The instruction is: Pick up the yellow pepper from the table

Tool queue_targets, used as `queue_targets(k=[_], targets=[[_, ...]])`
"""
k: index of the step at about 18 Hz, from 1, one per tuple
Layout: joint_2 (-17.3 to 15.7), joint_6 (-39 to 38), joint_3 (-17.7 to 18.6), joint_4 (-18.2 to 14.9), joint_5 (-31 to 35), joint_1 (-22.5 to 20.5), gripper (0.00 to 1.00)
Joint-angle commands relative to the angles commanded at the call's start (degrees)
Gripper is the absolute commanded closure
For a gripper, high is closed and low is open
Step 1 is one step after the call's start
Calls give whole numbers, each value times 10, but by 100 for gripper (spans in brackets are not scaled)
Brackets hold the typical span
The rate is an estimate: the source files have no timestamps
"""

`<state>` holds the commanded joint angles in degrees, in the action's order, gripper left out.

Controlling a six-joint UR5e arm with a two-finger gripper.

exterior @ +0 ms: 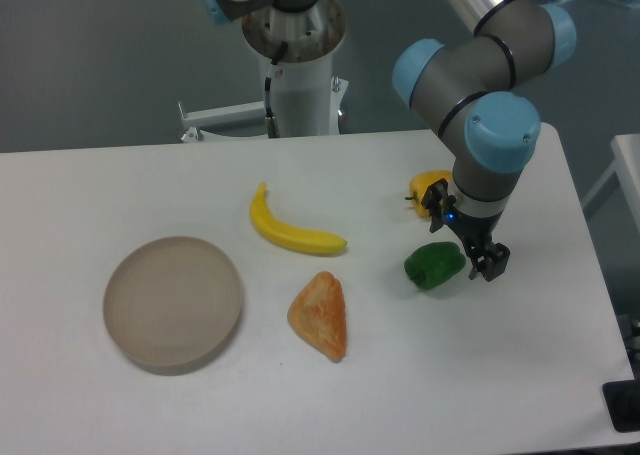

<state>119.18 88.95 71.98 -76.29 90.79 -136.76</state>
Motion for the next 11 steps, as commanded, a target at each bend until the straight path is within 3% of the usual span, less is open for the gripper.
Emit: queue_targets(k=[11], targets=[[-10, 0, 6, -6, 4, -1, 0]])
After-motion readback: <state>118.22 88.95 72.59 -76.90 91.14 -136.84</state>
